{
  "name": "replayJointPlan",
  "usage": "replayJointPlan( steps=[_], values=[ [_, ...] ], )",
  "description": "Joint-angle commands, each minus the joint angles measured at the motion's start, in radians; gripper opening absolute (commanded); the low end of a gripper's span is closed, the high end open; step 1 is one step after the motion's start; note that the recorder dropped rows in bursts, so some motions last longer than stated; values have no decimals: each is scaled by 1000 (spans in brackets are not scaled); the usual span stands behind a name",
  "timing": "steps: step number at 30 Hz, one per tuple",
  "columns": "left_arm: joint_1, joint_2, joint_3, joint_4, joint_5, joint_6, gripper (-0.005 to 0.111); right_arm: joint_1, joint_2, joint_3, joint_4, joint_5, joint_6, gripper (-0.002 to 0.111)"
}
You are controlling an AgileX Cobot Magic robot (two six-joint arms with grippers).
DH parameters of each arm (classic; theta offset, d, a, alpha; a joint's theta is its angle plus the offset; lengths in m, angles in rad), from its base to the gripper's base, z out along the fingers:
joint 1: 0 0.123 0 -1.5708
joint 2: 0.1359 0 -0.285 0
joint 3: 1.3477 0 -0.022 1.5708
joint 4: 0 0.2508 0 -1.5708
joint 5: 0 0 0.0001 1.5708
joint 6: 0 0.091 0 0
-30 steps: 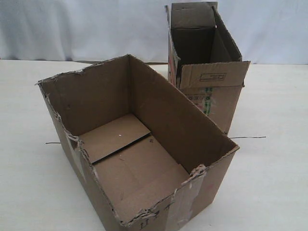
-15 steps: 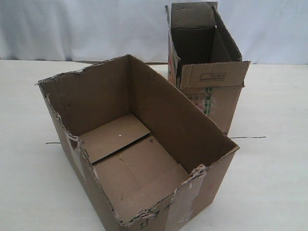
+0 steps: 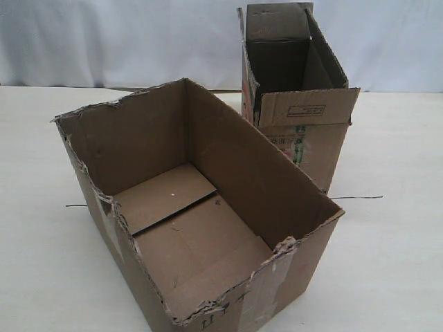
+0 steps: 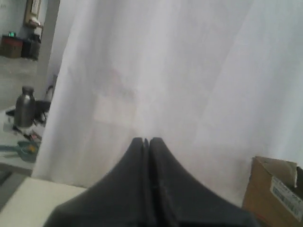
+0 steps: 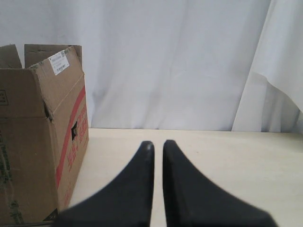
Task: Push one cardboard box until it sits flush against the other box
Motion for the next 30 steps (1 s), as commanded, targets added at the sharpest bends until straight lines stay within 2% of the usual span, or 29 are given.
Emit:
replayJointPlan(
  steps=[1,5,8,13,17,24,30],
  values=[
    [-7,70,-147,-49,149,258,0,-5,-4,2,6,-3,-5,5],
    [-7,220,-317,-62,405,439,0,-5,-4,2,6,-3,-5,5],
    [-27,342,-412,-55,538,452,0,-5,-4,2,6,-3,-5,5],
    [-109,500,-511,-300,741,623,0,-5,-4,2,6,-3,-5,5],
    [-225,542,-529,-339,743,623,0,-5,-4,2,6,-3,-5,5],
    [-475,644,-529,-389,620,620,0,-5,-4,2,6,-3,-5,5],
    [-669,789,-570,-382,633,616,0,-5,-4,2,6,-3,-5,5]
  ],
)
